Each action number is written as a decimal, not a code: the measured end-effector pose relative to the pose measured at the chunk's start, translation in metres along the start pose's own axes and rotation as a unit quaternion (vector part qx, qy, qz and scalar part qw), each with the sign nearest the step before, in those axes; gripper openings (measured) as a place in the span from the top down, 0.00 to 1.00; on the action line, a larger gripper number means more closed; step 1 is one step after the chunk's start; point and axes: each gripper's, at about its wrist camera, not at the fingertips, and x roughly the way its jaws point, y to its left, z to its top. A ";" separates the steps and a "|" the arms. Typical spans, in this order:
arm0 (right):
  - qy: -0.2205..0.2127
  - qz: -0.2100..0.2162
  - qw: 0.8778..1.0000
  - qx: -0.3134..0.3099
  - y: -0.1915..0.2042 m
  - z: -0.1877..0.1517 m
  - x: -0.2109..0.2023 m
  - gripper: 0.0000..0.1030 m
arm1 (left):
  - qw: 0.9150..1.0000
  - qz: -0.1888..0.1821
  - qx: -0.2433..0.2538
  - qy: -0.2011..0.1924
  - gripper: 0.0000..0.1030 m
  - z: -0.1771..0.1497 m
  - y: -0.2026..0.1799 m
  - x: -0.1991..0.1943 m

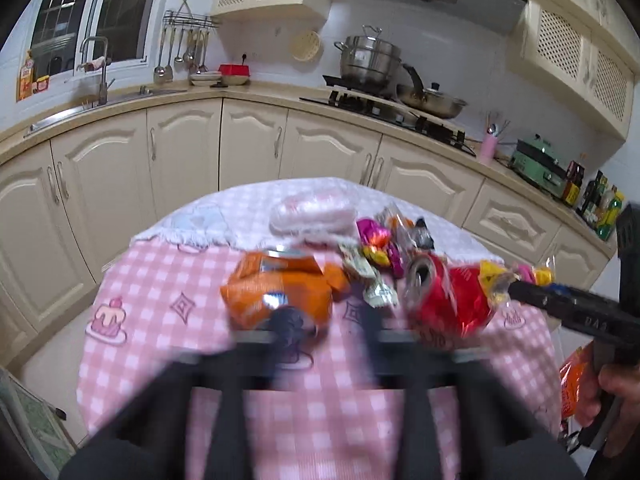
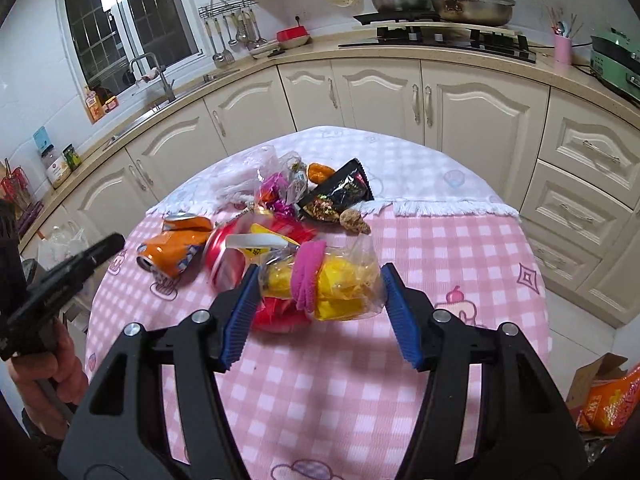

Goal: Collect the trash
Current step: 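Grasp the red Coca-Cola can with the left tool while the right tool grasps the yellow candy bag, then carry the red can and candy bag to the blue bin and release both, then move both open tools back over the table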

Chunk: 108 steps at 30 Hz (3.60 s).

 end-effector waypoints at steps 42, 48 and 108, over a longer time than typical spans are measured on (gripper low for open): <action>-0.050 -0.040 0.995 0.070 -0.089 -0.017 -0.072 0.42 | 0.992 -0.101 0.063 0.043 0.69 0.010 -0.123 0.073; -0.079 -0.052 0.993 0.072 -0.100 -0.017 -0.104 0.42 | 0.989 -0.127 0.077 0.003 0.69 0.026 -0.150 0.037; 0.013 -0.199 0.889 0.412 -0.390 -0.226 -0.134 0.06 | 0.920 -0.219 0.287 0.152 0.09 -0.136 -0.446 0.097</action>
